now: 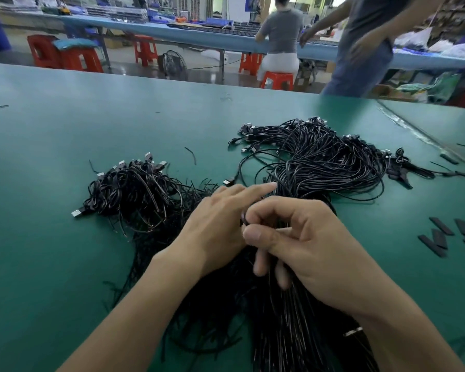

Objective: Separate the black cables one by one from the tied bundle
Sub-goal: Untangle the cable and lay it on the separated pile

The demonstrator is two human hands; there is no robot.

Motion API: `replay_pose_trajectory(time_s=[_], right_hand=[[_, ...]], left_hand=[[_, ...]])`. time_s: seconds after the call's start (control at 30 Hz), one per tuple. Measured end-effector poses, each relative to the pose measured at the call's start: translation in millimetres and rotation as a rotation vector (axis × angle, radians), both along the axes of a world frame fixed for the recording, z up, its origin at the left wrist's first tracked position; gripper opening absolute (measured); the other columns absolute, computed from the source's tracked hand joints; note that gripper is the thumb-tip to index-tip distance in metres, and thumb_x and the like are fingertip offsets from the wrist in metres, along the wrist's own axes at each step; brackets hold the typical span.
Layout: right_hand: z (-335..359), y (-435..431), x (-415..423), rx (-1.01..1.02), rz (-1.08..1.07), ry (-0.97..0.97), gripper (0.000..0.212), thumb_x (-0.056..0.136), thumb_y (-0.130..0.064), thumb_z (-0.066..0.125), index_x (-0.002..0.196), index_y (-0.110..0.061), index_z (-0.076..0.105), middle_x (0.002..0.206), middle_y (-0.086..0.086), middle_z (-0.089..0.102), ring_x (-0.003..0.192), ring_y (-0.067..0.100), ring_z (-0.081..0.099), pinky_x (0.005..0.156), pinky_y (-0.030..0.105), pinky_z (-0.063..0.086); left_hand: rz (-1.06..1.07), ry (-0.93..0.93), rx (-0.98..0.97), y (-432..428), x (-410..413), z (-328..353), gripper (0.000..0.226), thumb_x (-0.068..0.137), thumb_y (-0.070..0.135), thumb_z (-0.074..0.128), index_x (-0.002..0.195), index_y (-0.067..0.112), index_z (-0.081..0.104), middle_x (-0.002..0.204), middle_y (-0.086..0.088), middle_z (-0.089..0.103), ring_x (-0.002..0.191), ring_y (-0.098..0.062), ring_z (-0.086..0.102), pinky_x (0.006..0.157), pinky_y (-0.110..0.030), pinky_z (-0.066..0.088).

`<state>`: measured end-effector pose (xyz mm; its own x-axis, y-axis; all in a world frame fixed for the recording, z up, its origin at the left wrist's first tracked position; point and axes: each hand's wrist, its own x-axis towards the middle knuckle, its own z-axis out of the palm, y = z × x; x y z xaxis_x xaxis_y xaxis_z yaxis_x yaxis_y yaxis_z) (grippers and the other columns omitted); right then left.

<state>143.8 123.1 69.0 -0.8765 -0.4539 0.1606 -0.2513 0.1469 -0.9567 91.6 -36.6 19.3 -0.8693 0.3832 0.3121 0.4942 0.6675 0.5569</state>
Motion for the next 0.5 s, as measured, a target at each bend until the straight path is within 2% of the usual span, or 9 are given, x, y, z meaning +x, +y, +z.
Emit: replay_pose_trajectory(time_s=[0.03, 0.1, 0.17, 0.2, 0.27, 0.3, 0.4, 0.43, 0.5], right_hand=[[3.6, -2.6, 3.2, -0.038, 0.045, 0.016, 0.015, 0.09, -0.018, 0.069, 0.081, -0.029, 0.067, 0.066, 0.006, 0.067, 0.043, 0.019, 0.051, 0.043, 0.016, 0.04], [9.5, -9.7, 9.6, -0.073, 0.142, 0.11, 0.019, 0.088, -0.015, 0.068, 0.083, -0.033, 0.068, 0.076, -0.009, 0.068, 0.059, 0.003, 0.057, 0.057, 0.013, 0.044], [15.8, -14.1, 15.8, -0.044, 0.213, 0.175, 0.02, 0.089, -0.015, 0.069, 0.087, -0.035, 0.066, 0.082, -0.009, 0.069, 0.072, 0.006, 0.06, 0.068, 0.022, 0.046], [20.0, -13.7, 18.7, -0.035, 0.25, 0.18, 0.02, 0.089, -0.015, 0.069, 0.087, -0.035, 0.067, 0.082, -0.002, 0.069, 0.07, 0.013, 0.059, 0.066, 0.027, 0.045], [28.3, -8.2, 22.4, -0.018, 0.325, 0.143, 0.014, 0.089, -0.017, 0.071, 0.086, -0.03, 0.071, 0.078, 0.01, 0.067, 0.064, 0.024, 0.053, 0.06, 0.032, 0.042], [30.7, -3.7, 22.7, 0.012, 0.337, 0.112, 0.009, 0.088, -0.018, 0.072, 0.084, -0.026, 0.072, 0.074, 0.012, 0.065, 0.06, 0.023, 0.051, 0.058, 0.033, 0.041], [22.6, 10.2, 11.7, 0.227, 0.066, 0.153, 0.006, 0.081, -0.025, 0.074, 0.078, -0.022, 0.071, 0.056, -0.005, 0.057, 0.051, 0.011, 0.045, 0.05, 0.022, 0.035], [16.6, 14.6, 5.5, 0.306, -0.105, 0.178, 0.007, 0.081, -0.026, 0.073, 0.075, -0.024, 0.07, 0.052, -0.01, 0.054, 0.048, 0.001, 0.043, 0.049, 0.016, 0.034], [5.8, 21.2, -4.3, 0.407, -0.392, 0.194, 0.014, 0.084, -0.024, 0.071, 0.07, -0.024, 0.067, 0.05, -0.015, 0.055, 0.046, 0.001, 0.048, 0.047, 0.012, 0.036]], left_hand=[[-0.032, 0.031, 0.03, -1.7, 1.2, -2.7, 0.059, 0.088, 0.024, 0.06, 0.144, 0.038, 0.048, 0.126, -0.001, 0.062, 0.121, -0.027, 0.052, 0.103, -0.049, 0.042], [-0.068, 0.082, 0.162, -6.0, -0.6, -9.9, 0.04, 0.094, 0.026, 0.062, 0.134, 0.026, 0.062, 0.117, 0.0, 0.066, 0.113, -0.024, 0.059, 0.097, -0.046, 0.047], [0.036, 0.112, 0.305, -6.6, -4.7, -14.2, 0.025, 0.097, 0.028, 0.066, 0.121, 0.02, 0.071, 0.109, 0.005, 0.069, 0.104, -0.016, 0.064, 0.09, -0.045, 0.05], [0.138, 0.117, 0.348, -6.4, -7.5, -13.6, 0.024, 0.097, 0.037, 0.063, 0.111, 0.021, 0.075, 0.102, 0.006, 0.07, 0.097, -0.011, 0.065, 0.085, -0.042, 0.051], [0.339, 0.092, 0.422, -7.4, -11.5, -7.3, 0.043, 0.095, 0.06, 0.045, 0.09, 0.028, 0.075, 0.085, 0.003, 0.073, 0.078, -0.005, 0.062, 0.075, -0.033, 0.049], [0.401, 0.071, 0.537, -8.7, -11.6, -1.9, 0.051, 0.094, 0.064, 0.037, 0.082, 0.03, 0.074, 0.083, 0.0, 0.075, 0.077, -0.004, 0.065, 0.078, -0.032, 0.05], [0.479, 0.047, 0.966, -15.1, -9.3, 15.7, 0.073, 0.102, 0.057, 0.021, 0.054, 0.03, 0.068, 0.076, 0.001, 0.077, 0.078, -0.014, 0.074, 0.09, -0.044, 0.055], [0.464, 0.047, 1.041, -14.8, -6.4, 21.3, 0.079, 0.104, 0.054, 0.016, 0.045, 0.028, 0.06, 0.071, 0.0, 0.076, 0.075, -0.018, 0.075, 0.092, -0.048, 0.054], [0.4, 0.07, 1.026, -6.3, 3.4, 32.6, 0.08, 0.104, 0.056, 0.017, 0.039, 0.022, 0.049, 0.057, 0.0, 0.07, 0.062, -0.018, 0.072, 0.089, -0.047, 0.054]])
